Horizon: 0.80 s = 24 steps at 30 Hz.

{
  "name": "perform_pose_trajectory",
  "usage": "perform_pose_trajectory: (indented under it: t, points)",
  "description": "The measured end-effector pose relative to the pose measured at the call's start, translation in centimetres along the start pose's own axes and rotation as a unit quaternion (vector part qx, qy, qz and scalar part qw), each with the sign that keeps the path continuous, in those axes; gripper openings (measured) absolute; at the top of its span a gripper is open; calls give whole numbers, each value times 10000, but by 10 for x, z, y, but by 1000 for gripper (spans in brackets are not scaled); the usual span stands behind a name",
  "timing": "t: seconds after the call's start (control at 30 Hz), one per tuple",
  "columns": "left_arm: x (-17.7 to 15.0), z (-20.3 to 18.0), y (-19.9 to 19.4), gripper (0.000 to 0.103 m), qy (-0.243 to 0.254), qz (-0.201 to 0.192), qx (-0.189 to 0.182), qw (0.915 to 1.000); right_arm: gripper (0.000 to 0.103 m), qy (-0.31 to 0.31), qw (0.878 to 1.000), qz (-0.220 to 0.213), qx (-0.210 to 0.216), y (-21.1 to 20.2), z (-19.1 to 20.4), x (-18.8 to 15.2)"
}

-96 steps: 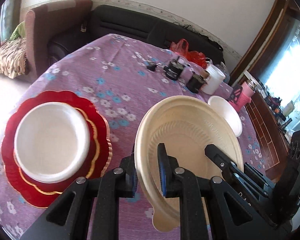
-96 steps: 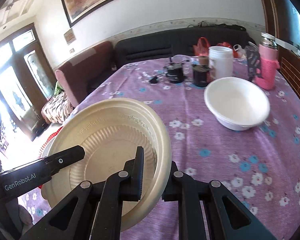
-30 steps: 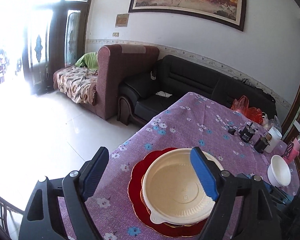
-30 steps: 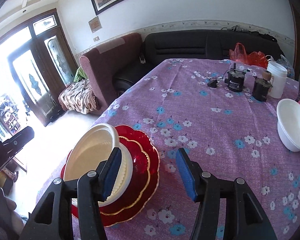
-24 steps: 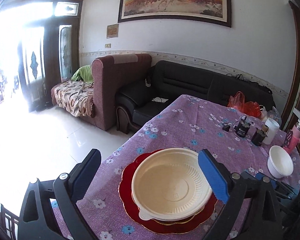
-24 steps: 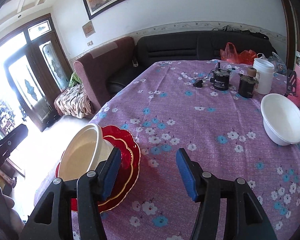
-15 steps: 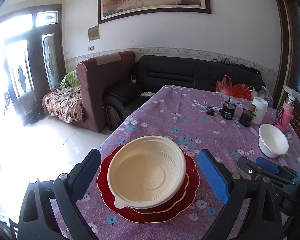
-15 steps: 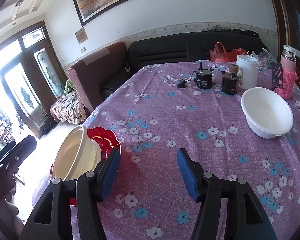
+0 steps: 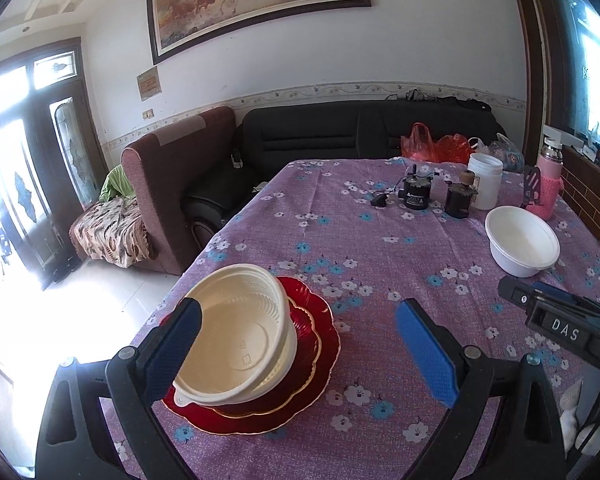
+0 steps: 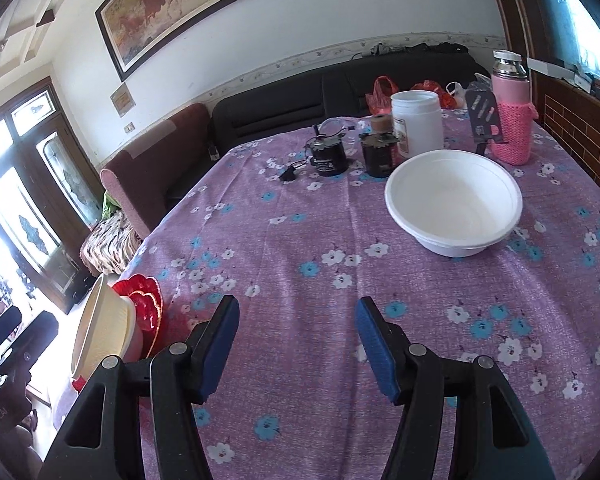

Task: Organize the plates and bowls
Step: 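Withdraw the left tool and move it toward the large white bowl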

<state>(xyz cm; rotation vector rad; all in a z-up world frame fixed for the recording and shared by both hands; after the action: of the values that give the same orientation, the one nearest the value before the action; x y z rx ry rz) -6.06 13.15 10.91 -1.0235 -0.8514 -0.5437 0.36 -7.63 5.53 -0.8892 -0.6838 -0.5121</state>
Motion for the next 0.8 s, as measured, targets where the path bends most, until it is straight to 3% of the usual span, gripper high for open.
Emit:
perform_pose_trajectory:
  t: [0.2,0.47,0.7,0.8]
  points:
    - [-6,-19,3,98,141,168,-275,9994,65,533,9967,-344,-514,-22,-61,14]
    - [-7,-39,8,98,194,361,-609,9973,65,1833,9750,-651,-1071,-40,-163,33]
    - [29,-85,14,98,182,614,-1599,9851,65,1764,9736,-701,-1271,-37,-178,48]
    - [50,-111,20,98,255,463,-1670,9845,65,1541,9760,-693,-1370,-35,-178,59]
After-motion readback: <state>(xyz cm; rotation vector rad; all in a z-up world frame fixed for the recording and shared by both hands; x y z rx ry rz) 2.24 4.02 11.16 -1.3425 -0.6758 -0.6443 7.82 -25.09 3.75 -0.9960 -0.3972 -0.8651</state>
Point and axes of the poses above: each gripper's, at about its wrist camera, not at the fingertips, and y roughly the way its jaws point, z to its left, x to its top, the point moved 5 cm from there along y, roughly the way its jaws point, and after that the axes turned 13 degrees about x, right-handed, at the moved point
